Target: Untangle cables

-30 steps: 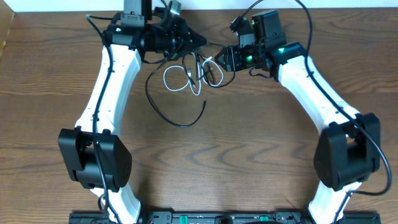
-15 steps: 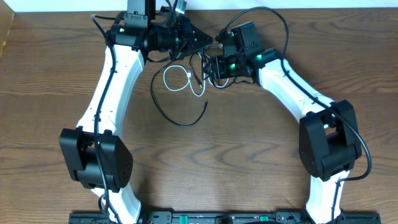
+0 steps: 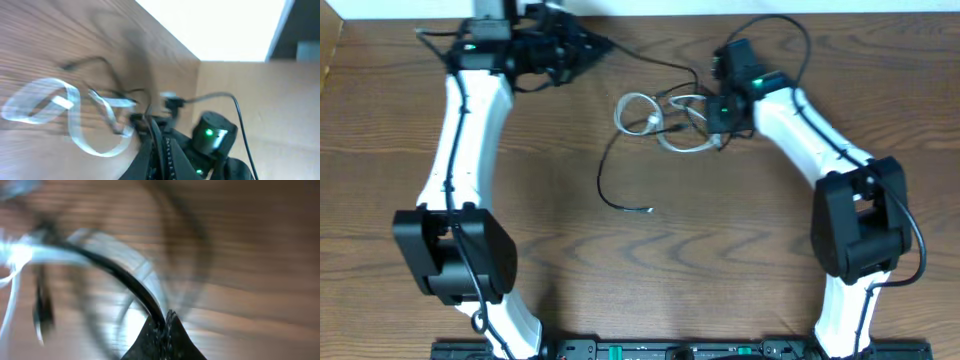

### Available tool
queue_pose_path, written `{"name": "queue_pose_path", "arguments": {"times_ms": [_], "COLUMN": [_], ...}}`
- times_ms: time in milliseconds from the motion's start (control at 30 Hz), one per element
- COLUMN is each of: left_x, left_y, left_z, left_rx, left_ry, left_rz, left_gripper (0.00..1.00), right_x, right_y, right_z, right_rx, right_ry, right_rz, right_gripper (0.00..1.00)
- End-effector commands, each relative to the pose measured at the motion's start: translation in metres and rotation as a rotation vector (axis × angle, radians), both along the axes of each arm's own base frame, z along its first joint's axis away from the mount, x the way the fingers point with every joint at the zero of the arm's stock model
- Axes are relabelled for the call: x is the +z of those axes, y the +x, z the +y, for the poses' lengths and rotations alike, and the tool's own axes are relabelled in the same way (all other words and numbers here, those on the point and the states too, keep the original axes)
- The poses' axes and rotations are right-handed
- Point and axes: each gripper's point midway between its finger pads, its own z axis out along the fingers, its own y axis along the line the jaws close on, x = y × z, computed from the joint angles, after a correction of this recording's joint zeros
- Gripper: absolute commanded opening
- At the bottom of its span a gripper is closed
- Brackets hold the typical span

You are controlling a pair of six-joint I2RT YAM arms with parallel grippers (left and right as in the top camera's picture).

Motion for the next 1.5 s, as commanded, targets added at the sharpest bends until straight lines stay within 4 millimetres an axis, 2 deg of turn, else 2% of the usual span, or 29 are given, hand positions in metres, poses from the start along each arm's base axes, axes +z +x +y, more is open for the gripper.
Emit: {"name": "queue_pose_path", "arguments": {"times_ms": [0, 33, 100, 133, 200, 367, 400, 467, 533, 567, 600, 667, 733, 800, 933, 967, 1067, 1133, 1267, 1467], "left_x": [-0.016, -0.021, -0.032, -0.042, -0.05, -0.06, -0.062, -0.065, -0.066, -0.067, -0.069, -0.075, -0.078, -0.078, -0.081, -0.082, -0.083, -0.084, -0.082, -0.082], "left_y": [0.012, 0.012, 0.01, 0.006, 0.002, -0.004, -0.006, -0.009, -0.012, -0.014, -0.016, -0.021, -0.022, -0.022, -0.022, -0.022, -0.022, -0.022, -0.019, -0.019], "left_z": [0.053, 0.063, 0.081, 0.093, 0.102, 0.11, 0.112, 0.113, 0.111, 0.109, 0.106, 0.104, 0.101, 0.099, 0.094, 0.092, 0.088, 0.082, 0.076, 0.072], "left_rx": [0.141, 0.164, 0.202, 0.226, 0.239, 0.243, 0.25, 0.25, 0.243, 0.238, 0.231, 0.232, 0.229, 0.229, 0.22, 0.219, 0.214, 0.206, 0.199, 0.192], "left_ry": [0.094, 0.123, 0.185, 0.239, 0.289, 0.357, 0.37, 0.375, 0.376, 0.376, 0.384, 0.428, 0.452, 0.465, 0.486, 0.499, 0.521, 0.54, 0.543, 0.543], "left_rz": [0.022, 0.033, 0.056, 0.081, 0.102, 0.128, 0.14, 0.159, 0.173, 0.182, 0.192, 0.214, 0.22, 0.218, 0.217, 0.217, 0.214, 0.21, 0.185, 0.182], "left_gripper": [0.08, 0.08, 0.08, 0.07, 0.07, 0.07, 0.07, 0.07, 0.07, 0.07, 0.07, 0.07, 0.07, 0.07, 0.07, 0.07, 0.07, 0.07, 0.07, 0.07], "right_x": [-0.01, -0.01, -0.01, -0.011, -0.013, -0.017, -0.011, 0.006, 0.031, 0.047, 0.067, 0.095, 0.119, 0.129, 0.124, 0.118, 0.104, 0.087, 0.069, 0.045], "right_y": [0.002, -0.001, -0.003, -0.005, -0.008, -0.012, -0.013, -0.014, -0.017, -0.018, -0.02, -0.02, -0.022, -0.023, -0.027, -0.03, -0.038, -0.051, -0.07, -0.072], "right_z": [-0.085, -0.106, -0.122, -0.137, -0.146, -0.134, -0.129, -0.108, -0.084, -0.074, -0.066, -0.063, -0.063, -0.062, -0.052, -0.044, -0.029, -0.02, -0.017, -0.019], "right_rx": [-0.163, -0.201, -0.217, -0.245, -0.264, -0.133, -0.097, 0.035, 0.171, 0.228, 0.263, 0.272, 0.264, 0.269, 0.274, 0.289, 0.329, 0.344, 0.34, 0.334], "right_ry": [-0.24, -0.273, -0.284, -0.285, -0.257, -0.085, -0.036, 0.087, 0.205, 0.252, 0.29, 0.297, 0.292, 0.289, 0.304, 0.307, 0.3, 0.256, 0.163, 0.107], "right_rz": [0.021, 0.04, 0.059, 0.076, 0.096, 0.144, 0.142, 0.113, 0.058, 0.022, -0.024, -0.092, -0.148, -0.173, -0.146, -0.121, -0.065, 0.014, 0.117, 0.132], "right_gripper": [0.01, 0.01, 0.01, 0.01, 0.01, 0.01, 0.01, 0.01, 0.04, 0.07, 0.14, 0.37, 0.53, 0.59, 0.59, 0.55, 0.53, 0.49, 0.44, 0.42]}}
